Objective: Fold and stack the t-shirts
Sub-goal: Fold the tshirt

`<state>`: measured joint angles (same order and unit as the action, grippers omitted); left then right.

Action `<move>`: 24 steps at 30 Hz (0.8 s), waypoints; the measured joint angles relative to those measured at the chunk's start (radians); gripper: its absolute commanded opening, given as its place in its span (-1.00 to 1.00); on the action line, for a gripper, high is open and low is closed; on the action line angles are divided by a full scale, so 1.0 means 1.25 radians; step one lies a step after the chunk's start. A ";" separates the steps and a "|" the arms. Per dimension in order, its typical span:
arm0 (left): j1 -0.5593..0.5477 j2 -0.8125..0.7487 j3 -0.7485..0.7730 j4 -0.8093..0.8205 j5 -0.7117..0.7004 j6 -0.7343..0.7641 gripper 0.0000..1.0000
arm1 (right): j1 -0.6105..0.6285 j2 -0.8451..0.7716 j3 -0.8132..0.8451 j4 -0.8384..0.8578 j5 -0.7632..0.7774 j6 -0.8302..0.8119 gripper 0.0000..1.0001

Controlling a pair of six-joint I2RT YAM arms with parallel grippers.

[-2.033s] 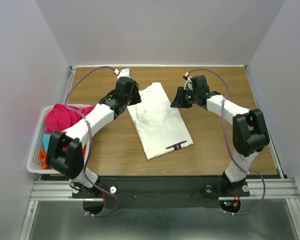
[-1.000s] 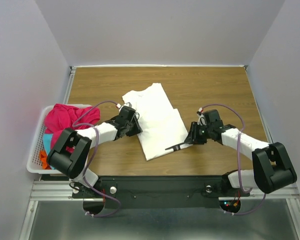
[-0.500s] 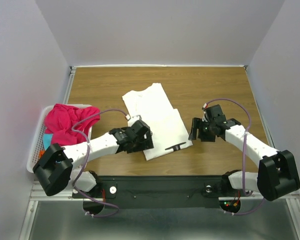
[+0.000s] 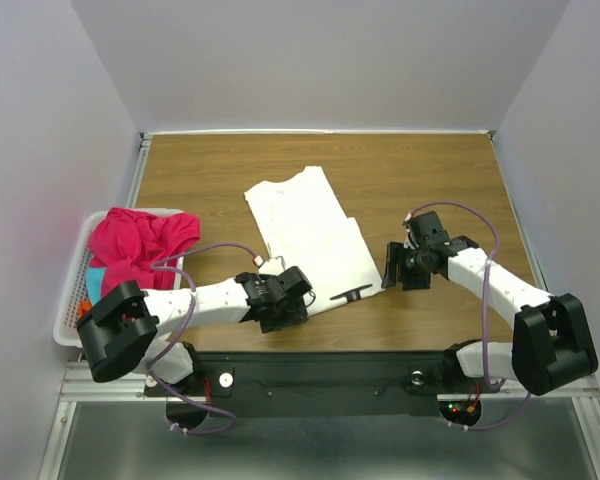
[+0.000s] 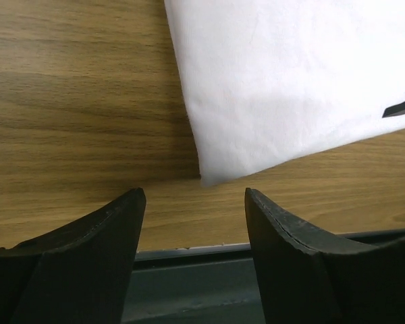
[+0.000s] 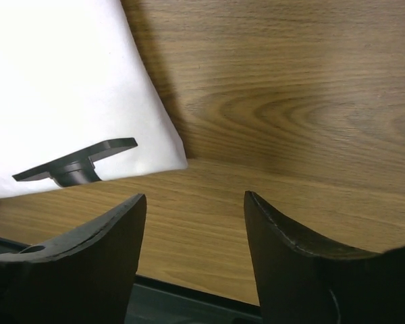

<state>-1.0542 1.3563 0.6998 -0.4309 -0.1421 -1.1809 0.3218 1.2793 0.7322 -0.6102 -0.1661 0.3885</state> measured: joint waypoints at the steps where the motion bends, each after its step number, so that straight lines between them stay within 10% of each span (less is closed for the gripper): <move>1: 0.000 0.000 0.000 0.000 -0.003 -0.007 0.26 | 0.000 0.000 0.000 0.000 -0.005 0.000 0.21; 10: -0.005 -0.035 0.020 0.034 -0.013 -0.030 -0.41 | 0.000 -0.060 -0.037 0.091 -0.176 0.022 -0.19; 24: 0.098 0.002 -0.088 0.230 0.054 -0.022 -0.57 | -0.015 0.053 -0.194 0.374 -0.286 0.086 -0.70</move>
<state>-0.9314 1.3586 0.5903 -0.1429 -0.0742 -1.2087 0.3031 1.3453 0.4900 -0.1425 -0.5236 0.4957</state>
